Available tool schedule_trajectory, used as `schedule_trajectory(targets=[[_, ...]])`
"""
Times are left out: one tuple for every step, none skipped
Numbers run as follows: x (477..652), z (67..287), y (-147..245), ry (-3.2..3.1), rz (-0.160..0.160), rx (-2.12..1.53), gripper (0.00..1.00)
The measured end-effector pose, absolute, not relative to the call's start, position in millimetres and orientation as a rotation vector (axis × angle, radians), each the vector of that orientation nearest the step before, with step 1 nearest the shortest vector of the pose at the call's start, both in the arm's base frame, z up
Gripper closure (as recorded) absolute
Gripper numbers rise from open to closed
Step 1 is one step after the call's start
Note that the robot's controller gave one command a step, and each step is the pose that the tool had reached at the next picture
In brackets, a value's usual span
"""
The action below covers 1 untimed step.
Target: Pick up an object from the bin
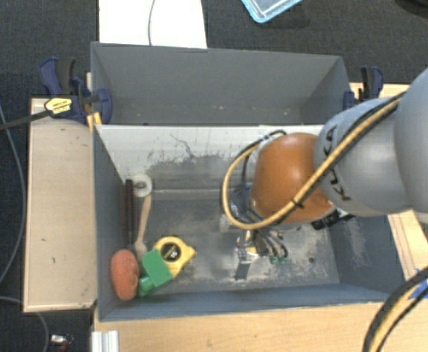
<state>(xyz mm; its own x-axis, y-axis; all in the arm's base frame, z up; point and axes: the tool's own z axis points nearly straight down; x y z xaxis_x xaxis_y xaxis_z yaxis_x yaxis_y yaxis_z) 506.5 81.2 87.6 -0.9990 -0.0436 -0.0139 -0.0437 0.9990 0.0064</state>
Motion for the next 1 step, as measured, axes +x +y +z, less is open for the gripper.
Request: schedule_trajectory(targets=[[508.2,123.9,81.0,3.137,0.006,-0.036,0.0]])
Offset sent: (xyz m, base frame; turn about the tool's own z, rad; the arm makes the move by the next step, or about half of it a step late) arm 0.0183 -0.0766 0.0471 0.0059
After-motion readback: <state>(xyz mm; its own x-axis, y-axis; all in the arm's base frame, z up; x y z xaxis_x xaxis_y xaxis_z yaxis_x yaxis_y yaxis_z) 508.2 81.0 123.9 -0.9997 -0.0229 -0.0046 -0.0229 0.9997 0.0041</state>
